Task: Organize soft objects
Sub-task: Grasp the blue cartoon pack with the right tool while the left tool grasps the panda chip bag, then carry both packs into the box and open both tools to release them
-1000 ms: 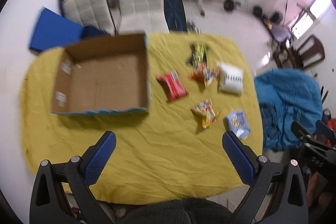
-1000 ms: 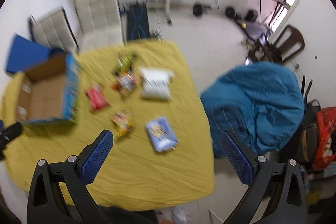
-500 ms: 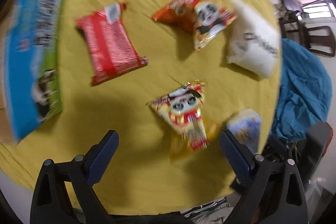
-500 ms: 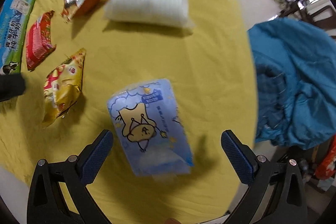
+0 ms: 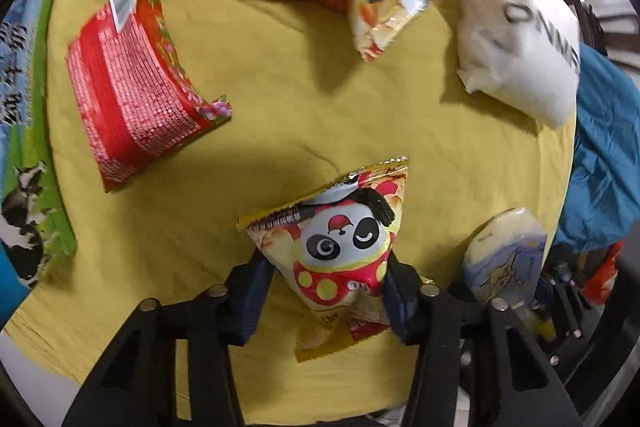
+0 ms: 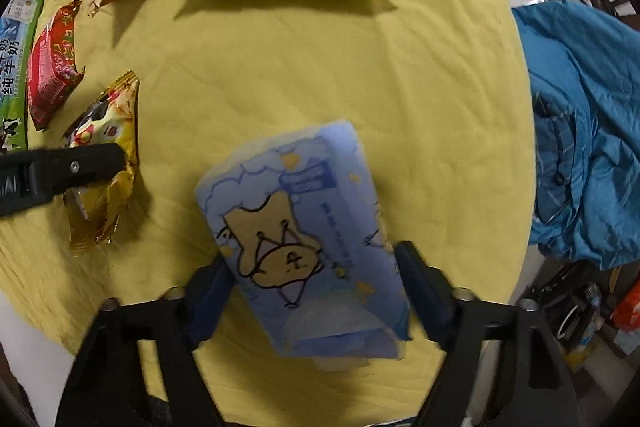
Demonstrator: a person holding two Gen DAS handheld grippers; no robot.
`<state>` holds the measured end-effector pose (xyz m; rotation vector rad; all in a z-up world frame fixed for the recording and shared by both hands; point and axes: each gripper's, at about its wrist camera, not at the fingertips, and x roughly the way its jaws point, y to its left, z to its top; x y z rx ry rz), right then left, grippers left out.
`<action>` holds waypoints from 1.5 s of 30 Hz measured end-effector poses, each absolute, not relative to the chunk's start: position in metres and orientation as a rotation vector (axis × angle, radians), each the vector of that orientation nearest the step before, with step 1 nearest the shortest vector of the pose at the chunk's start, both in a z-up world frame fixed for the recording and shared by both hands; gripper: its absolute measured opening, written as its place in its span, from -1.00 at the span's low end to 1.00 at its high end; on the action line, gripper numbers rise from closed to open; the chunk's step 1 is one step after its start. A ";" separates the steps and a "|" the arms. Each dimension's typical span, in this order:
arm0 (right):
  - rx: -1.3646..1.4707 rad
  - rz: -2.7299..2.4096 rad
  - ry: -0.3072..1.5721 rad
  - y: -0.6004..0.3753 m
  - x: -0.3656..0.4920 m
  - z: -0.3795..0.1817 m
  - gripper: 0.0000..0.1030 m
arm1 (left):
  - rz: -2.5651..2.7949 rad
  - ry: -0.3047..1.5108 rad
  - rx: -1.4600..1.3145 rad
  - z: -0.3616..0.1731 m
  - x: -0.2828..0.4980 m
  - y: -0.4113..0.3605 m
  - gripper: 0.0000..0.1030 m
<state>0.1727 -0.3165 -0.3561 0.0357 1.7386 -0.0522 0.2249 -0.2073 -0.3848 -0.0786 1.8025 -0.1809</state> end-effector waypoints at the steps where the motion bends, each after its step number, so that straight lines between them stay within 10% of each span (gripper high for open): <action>1: 0.039 -0.056 1.742 -0.315 0.171 -0.353 0.35 | -0.182 1.789 -0.062 -0.383 0.224 -0.209 -0.24; 9: 0.124 -0.061 1.735 -0.331 0.162 -0.351 -0.14 | -0.195 1.709 0.039 -0.369 0.195 -0.212 -0.35; 24: 0.211 0.054 1.579 -0.337 0.165 -0.286 -0.19 | -0.203 1.421 -0.045 -0.250 0.175 -0.148 -0.35; 45: 0.132 0.218 1.345 -0.094 0.241 -0.147 -0.19 | -0.126 1.150 -0.088 -0.144 0.249 0.051 -0.35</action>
